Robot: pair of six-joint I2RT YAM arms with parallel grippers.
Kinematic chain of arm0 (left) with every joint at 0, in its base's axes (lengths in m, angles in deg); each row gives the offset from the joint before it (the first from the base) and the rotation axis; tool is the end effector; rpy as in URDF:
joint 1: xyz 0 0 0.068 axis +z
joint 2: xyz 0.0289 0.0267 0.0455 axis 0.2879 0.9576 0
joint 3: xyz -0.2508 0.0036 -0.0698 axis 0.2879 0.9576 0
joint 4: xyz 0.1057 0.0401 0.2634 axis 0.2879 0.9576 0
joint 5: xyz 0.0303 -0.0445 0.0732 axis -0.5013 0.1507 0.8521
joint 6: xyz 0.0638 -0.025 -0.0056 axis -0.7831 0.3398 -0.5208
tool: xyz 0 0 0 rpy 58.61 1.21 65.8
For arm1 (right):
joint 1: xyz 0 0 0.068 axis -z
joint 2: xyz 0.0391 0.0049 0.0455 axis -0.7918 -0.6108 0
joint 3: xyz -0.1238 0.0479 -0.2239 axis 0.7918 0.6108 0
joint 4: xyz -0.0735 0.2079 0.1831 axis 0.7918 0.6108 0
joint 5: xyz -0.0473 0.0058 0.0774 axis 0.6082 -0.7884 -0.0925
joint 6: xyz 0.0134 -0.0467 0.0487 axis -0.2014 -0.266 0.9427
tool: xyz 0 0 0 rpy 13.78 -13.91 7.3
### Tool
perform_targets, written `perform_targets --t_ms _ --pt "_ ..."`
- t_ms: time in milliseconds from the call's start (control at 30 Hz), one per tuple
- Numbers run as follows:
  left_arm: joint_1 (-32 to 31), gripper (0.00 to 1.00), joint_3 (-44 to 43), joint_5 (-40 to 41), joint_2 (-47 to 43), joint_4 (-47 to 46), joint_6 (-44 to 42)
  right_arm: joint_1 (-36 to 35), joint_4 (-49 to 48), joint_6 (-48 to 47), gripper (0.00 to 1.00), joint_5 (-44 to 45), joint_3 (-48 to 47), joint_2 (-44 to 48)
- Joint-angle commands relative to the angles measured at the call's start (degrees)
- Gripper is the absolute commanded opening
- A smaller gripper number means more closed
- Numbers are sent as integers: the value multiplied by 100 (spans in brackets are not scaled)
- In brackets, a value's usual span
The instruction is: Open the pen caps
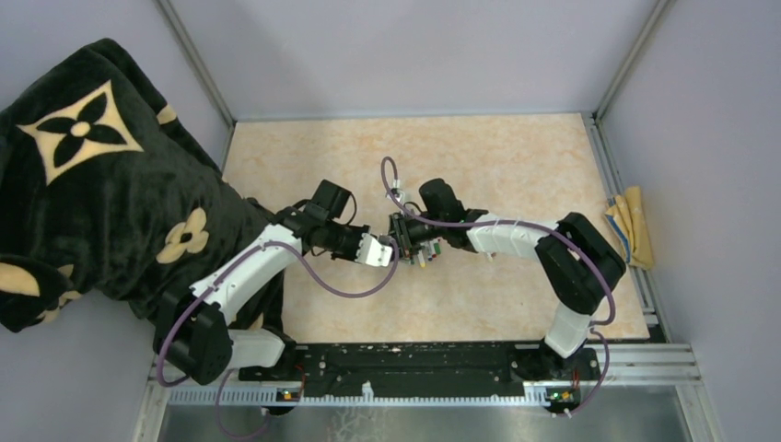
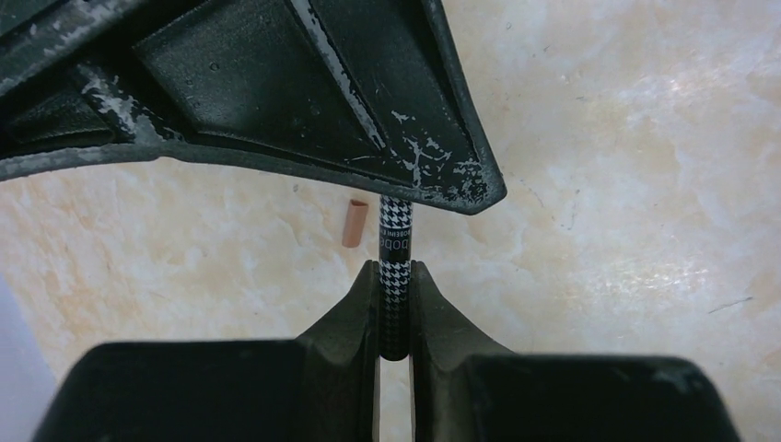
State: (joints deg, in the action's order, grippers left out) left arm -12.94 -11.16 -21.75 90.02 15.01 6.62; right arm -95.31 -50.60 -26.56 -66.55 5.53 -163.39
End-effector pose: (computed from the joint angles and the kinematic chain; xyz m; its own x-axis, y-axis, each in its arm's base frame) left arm 0.2335 -0.1625 0.2085 0.4588 0.7389 -0.4935 0.8790 -0.2964 0.3734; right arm 0.2634 0.3016 0.1594 -0.8594 -0.2649 -0.4374 -0.5025 0.2782 0.8186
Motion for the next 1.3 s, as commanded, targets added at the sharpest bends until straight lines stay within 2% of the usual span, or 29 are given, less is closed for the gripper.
perform_targets --t_ms 0,200,467,700,767,900,1000,1100,1267 --pt "-11 0 54 966 115 -345 -68 41 635 -413 0 560 -16 357" --pt "121 0 5 1476 347 -536 -193 71 1270 -738 0 943 243 848" --pt "659 0 -251 1423 628 -511 -390 260 1679 -947 0 1129 740 1572" --pt "814 0 -203 1157 651 -598 -253 636 1825 -1023 0 1342 949 2071" --pt "823 0 -227 891 694 -653 -23 691 1936 -1080 0 1978 942 2204" --pt "825 0 -223 402 993 -932 643 694 2024 -978 0 4240 1184 2471" --pt "839 0 -327 344 1391 -1172 1380 707 1770 -845 0 5446 1439 2427" --pt "857 0 -476 318 1755 -1118 1703 708 1478 -746 0 6286 1648 2306" --pt "875 0 -474 433 2106 -1315 1909 714 1232 -760 0 6962 1650 1772"
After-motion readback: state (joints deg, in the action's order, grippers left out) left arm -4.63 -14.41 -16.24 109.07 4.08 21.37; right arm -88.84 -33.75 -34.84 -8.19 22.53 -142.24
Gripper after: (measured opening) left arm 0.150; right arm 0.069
